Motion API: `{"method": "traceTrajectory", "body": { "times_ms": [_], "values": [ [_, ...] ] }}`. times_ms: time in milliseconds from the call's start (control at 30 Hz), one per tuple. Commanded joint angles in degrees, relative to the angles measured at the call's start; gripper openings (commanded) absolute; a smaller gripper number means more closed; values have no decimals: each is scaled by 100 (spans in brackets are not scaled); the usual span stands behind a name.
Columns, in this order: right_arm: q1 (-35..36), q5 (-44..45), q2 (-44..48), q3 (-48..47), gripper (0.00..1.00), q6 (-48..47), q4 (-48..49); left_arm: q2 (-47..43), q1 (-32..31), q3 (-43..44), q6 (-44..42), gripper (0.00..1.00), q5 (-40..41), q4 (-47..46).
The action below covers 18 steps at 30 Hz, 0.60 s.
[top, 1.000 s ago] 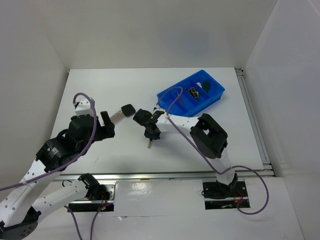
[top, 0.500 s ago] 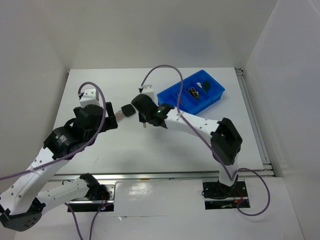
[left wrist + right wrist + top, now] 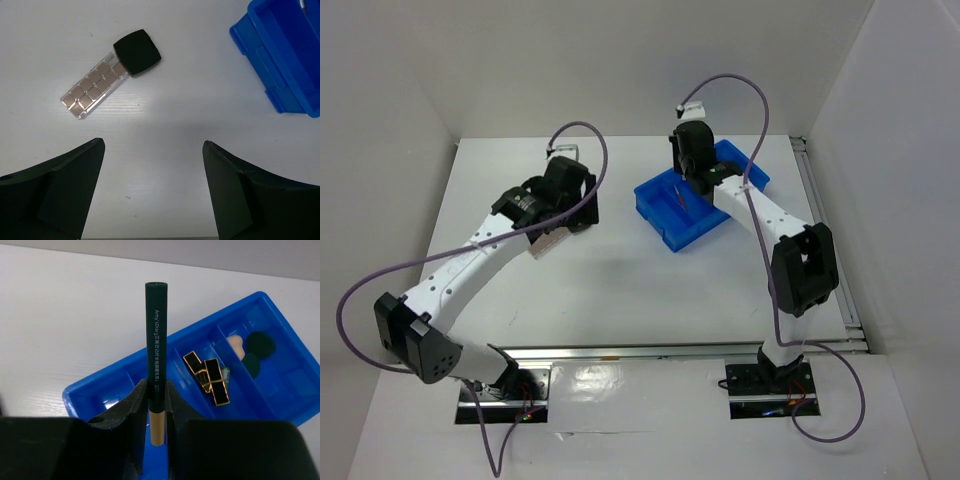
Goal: Organize the makeup
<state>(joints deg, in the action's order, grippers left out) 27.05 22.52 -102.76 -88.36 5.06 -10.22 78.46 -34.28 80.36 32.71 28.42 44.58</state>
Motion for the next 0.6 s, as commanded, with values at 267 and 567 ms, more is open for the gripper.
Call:
{"method": "traceTrajectory", "body": {
  "times_ms": [267,567],
  "values": [
    [-437,-855,-429,126,1,-919,266,1031,985,692,-54,93,-1876,-177],
    [-613,-1014,-780,512,10,-849,143,1444,985,797,-54,93,-1928,-169]
  ]
}}
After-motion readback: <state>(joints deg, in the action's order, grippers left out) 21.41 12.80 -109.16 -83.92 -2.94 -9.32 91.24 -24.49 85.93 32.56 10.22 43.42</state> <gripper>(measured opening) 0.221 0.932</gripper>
